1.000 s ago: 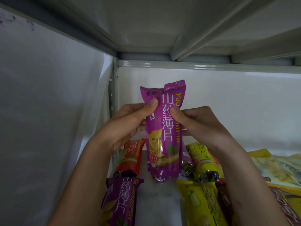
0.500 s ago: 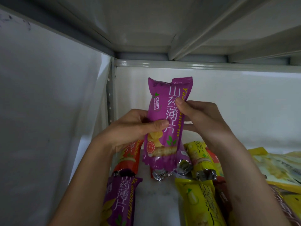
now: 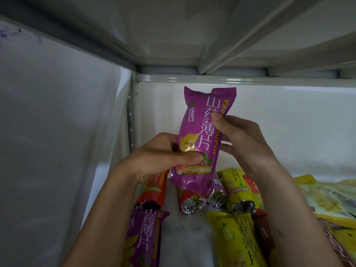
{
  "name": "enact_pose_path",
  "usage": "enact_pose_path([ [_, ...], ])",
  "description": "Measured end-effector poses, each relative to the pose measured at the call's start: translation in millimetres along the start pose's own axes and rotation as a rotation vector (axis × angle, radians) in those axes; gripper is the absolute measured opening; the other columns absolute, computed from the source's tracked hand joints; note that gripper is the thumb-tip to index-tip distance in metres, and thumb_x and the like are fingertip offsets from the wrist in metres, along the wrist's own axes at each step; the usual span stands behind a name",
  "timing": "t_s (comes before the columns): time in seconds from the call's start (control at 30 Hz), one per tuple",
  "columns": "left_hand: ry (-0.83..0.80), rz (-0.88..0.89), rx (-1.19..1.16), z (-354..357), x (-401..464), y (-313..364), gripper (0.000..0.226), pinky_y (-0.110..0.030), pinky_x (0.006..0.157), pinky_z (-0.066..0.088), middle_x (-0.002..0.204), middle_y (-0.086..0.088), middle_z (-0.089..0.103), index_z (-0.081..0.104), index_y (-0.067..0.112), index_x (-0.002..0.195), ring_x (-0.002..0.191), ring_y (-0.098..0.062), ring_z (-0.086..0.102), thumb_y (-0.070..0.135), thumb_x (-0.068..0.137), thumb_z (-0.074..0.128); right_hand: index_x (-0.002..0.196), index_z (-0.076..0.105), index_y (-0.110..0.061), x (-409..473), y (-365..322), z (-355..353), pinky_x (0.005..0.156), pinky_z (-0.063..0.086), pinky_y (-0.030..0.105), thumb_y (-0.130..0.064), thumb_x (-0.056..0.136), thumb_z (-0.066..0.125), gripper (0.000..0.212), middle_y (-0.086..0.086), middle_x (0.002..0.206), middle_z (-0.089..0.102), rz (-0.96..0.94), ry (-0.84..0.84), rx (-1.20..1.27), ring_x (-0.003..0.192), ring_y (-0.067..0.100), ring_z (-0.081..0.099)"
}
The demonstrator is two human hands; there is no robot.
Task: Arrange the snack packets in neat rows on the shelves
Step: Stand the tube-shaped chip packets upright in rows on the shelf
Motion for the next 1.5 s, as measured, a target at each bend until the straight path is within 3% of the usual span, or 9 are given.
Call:
enact_pose_path([
  [0.37,-0.212,-0.017,0.078,-7,-9,-9,0.047,-0.026,0.099,0.056,0.122,0.002,0.077,0.072,0.017,0.124,0.117,-0.015,0.072,0.023,0.078,0.078,0.109,0.075,-0.007,2,2,0,0.079,0.064,0.034,-0.022,0.095,0.074,0.021,0.003,0.098,0.081,0.022,0.066,0.038,0.091,0.018,0.078],
  [0.53,-0.258,-0.048,0.160,-9,-8,-11,0.055,-0.045,0.111,0.051,0.126,-0.001,0.076,0.071,0.017,0.128,0.120,-0.020,0.070,0.035,0.077,0.081,0.121,0.068,-0.014,2,2,0,0.072,0.062,0.033,-0.032,0.098,0.071,0.029,0.003,0.102,0.078,0.063,0.069,0.032,0.085,0.021,0.077],
  [0.67,-0.285,-0.075,0.179,-14,-13,-11,0.081,-0.040,0.107,0.055,0.124,-0.002,0.077,0.072,0.016,0.128,0.118,-0.019,0.072,0.070,0.068,0.080,0.111,0.071,-0.010,1,4,-2,0.068,0.064,0.032,-0.031,0.101,0.067,0.024,0.003,0.094,0.076,0.047,0.078,-0.116,0.081,0.019,0.077],
  [0.8,-0.088,-0.121,0.325,-30,-19,-10,0.089,-0.035,0.102,0.058,0.115,0.000,0.079,0.075,0.016,0.125,0.107,-0.011,0.075,0.082,0.066,0.067,0.107,0.074,-0.011,-6,9,-4,0.076,0.065,0.043,-0.035,0.098,0.071,0.026,0.008,0.097,0.079,0.191,-0.025,-0.298,0.082,0.027,0.078],
  [1.03,0.182,-0.189,0.325,-42,-28,-18,0.064,-0.036,0.091,0.062,0.103,-0.007,0.080,0.072,0.005,0.119,0.092,-0.018,0.078,0.062,0.095,0.055,0.096,0.067,-0.009,-40,31,18,0.086,0.060,0.063,-0.018,0.098,0.069,0.010,0.019,0.097,0.078,0.431,-0.249,-0.449,0.093,0.041,0.076],
  [1.13,0.251,-0.266,0.461,-35,-33,-40,0.062,-0.046,0.089,0.061,0.096,-0.026,0.075,0.073,-0.004,0.096,0.088,-0.038,0.074,0.055,0.103,0.055,0.097,0.059,-0.024,-54,43,23,0.086,0.063,0.049,-0.012,0.098,0.067,0.014,0.006,0.098,0.075,0.400,-0.286,-0.504,0.091,0.025,0.076],
  [1.27,0.383,-0.402,0.512,-13,-73,-77,0.056,-0.028,0.057,0.040,0.059,-0.003,0.054,0.048,0.012,0.062,0.056,-0.016,0.053,0.050,0.101,0.062,0.090,0.061,-0.042,-64,52,28,0.093,0.059,0.043,-0.019,0.094,0.065,0.024,-0.003,0.105,0.075,0.308,-0.354,-0.651,0.099,0.017,0.072],
  [1.37,0.467,-0.477,0.496,-1,-96,-106,0.049,-0.028,0.055,0.040,0.076,-0.006,0.062,0.060,0.011,0.077,0.064,-0.014,0.055,0.055,0.098,0.064,0.092,0.063,-0.032,-65,59,26,0.071,0.051,0.027,-0.028,0.095,0.062,0.006,-0.001,0.100,0.072,0.288,-0.360,-0.843,0.093,0.017,0.068],
  [1.5,0.493,-0.539,0.503,12,-108,-115,0.045,-0.025,0.053,0.034,0.089,-0.004,0.058,0.056,0.011,0.096,0.075,-0.014,0.054,0.056,0.101,0.058,0.097,0.067,-0.004,-67,71,26,0.054,0.039,0.021,-0.027,0.093,0.063,0.024,0.004,0.082,0.062,0.242,-0.363,-1.080,0.077,0.019,0.058],
])
Point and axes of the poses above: each hand's wrist, its own x-axis towards the middle knuckle, its own z-axis out of the palm, y = z × x, the point moved 2 cm from there along x, towards the middle knuckle
